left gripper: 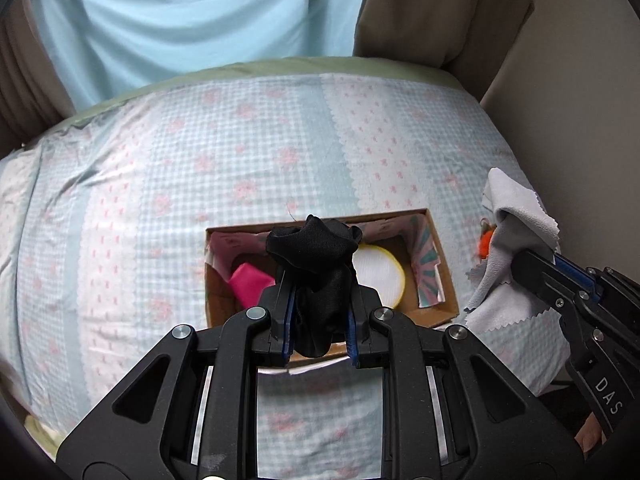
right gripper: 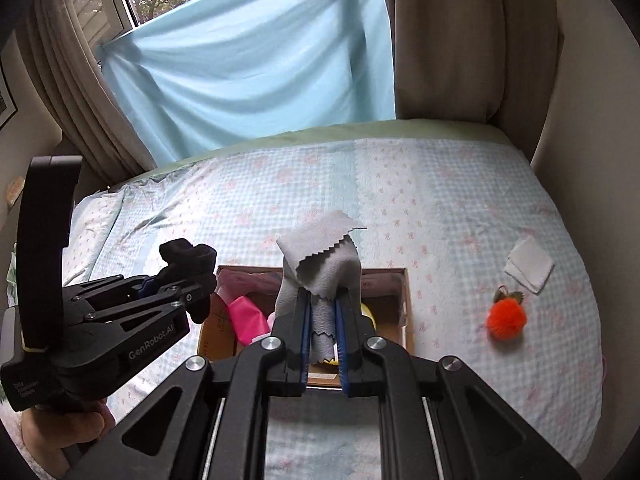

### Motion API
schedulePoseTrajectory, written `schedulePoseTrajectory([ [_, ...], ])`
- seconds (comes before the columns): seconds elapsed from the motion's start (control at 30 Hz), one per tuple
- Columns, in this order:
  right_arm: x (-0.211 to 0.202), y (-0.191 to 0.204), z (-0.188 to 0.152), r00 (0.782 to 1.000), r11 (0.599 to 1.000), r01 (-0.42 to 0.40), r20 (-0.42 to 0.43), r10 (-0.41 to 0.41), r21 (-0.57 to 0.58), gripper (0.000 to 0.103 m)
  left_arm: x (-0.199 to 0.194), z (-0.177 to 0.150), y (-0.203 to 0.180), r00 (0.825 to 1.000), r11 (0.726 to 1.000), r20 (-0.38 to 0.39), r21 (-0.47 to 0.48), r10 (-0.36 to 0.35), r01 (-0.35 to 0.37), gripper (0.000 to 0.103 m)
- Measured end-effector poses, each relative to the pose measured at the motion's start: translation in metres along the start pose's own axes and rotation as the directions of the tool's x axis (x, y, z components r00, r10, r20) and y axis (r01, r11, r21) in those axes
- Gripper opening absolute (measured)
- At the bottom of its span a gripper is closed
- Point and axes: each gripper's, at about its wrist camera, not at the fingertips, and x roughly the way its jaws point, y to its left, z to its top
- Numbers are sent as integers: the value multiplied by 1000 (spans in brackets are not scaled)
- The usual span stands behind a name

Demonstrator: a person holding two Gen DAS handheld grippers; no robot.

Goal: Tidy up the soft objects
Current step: 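Carry scrunchie and grey cloth over the box and open both tools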

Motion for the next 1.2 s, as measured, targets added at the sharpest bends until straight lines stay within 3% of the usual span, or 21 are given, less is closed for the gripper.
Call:
schedulePoseTrajectory([
  [0.33,77,14,-5,984,1000,14,-178,-15,-6,10,67,-22,42,990,999,-143,32,19,-15,17],
  [0.57,141,-9,-12,935,999,21,-354,-4,44,10,121,-33,22,969,986,-245,168,21,21,17],
  [0.87,179,-33,-8,898,994,36,-440,11,99,10,163,-29,10,941,977,-333,215,54,20,18],
  [0.93,183,-36,-6,895,994,45,-446,3,97,10,168,-27,13,937,977,-346,212,56,20,33],
  [0.97,185,-37,-5,895,994,50,-447,-2,95,10,170,-26,13,934,978,-355,205,42,34,58],
  [1.0,186,-38,-4,897,994,48,-442,-1,97,11,171,-25,13,932,978,-361,201,29,47,91],
  [1.03,188,-40,-3,898,994,41,-439,10,105,20,171,-24,13,934,977,-358,205,25,52,103],
  [1.07,190,-42,-3,897,992,35,-441,21,119,32,169,-24,12,937,976,-348,212,22,56,103],
  [1.1,191,-45,-4,894,991,31,-448,32,133,77,166,-23,12,942,974,-336,219,15,62,103],
  [1.13,191,-47,-5,891,988,26,-451,46,151,103,163,-23,11,944,972,-331,226,15,64,103],
  [1.2,189,-52,-8,895,983,16,-441,68,184,103,159,-25,12,943,969,-331,240,31,53,103],
])
